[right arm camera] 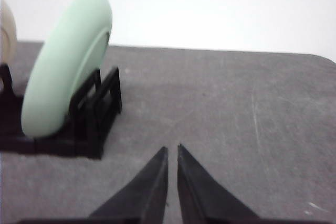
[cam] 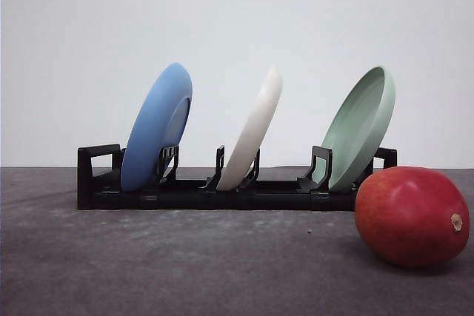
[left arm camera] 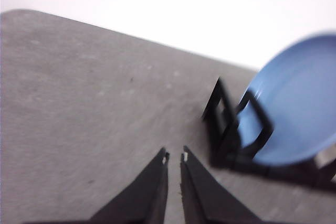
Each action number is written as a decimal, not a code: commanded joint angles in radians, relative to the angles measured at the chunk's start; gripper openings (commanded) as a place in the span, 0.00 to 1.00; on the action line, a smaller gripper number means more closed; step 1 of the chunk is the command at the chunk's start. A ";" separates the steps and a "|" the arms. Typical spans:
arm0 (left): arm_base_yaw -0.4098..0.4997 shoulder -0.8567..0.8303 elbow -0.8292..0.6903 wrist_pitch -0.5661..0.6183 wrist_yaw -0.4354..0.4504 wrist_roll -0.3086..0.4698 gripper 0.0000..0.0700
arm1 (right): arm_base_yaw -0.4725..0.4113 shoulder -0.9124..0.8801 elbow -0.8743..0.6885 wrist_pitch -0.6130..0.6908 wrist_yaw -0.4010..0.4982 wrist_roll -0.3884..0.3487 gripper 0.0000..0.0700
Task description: Place pomegranate in white plate
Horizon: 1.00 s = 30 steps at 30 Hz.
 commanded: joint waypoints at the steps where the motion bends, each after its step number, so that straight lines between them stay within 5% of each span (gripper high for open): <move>1: 0.000 -0.001 -0.009 0.048 -0.003 -0.132 0.04 | 0.000 0.000 -0.003 0.029 -0.001 0.112 0.04; 5: 0.000 -0.001 0.009 0.173 -0.003 -0.140 0.01 | 0.000 0.000 0.002 0.127 -0.002 0.293 0.01; 11: 0.000 0.001 0.131 0.203 -0.003 -0.102 0.02 | 0.000 0.000 0.108 0.078 -0.066 0.329 0.01; 17: 0.000 0.069 0.389 -0.135 -0.003 0.030 0.02 | 0.000 0.032 0.331 -0.227 -0.080 0.325 0.01; 21: 0.000 0.164 0.555 -0.355 -0.003 0.052 0.02 | 0.000 0.100 0.468 -0.408 -0.101 0.271 0.01; 30: -0.001 0.418 0.790 -0.693 0.086 0.165 0.02 | 0.000 0.304 0.620 -0.534 -0.243 0.129 0.01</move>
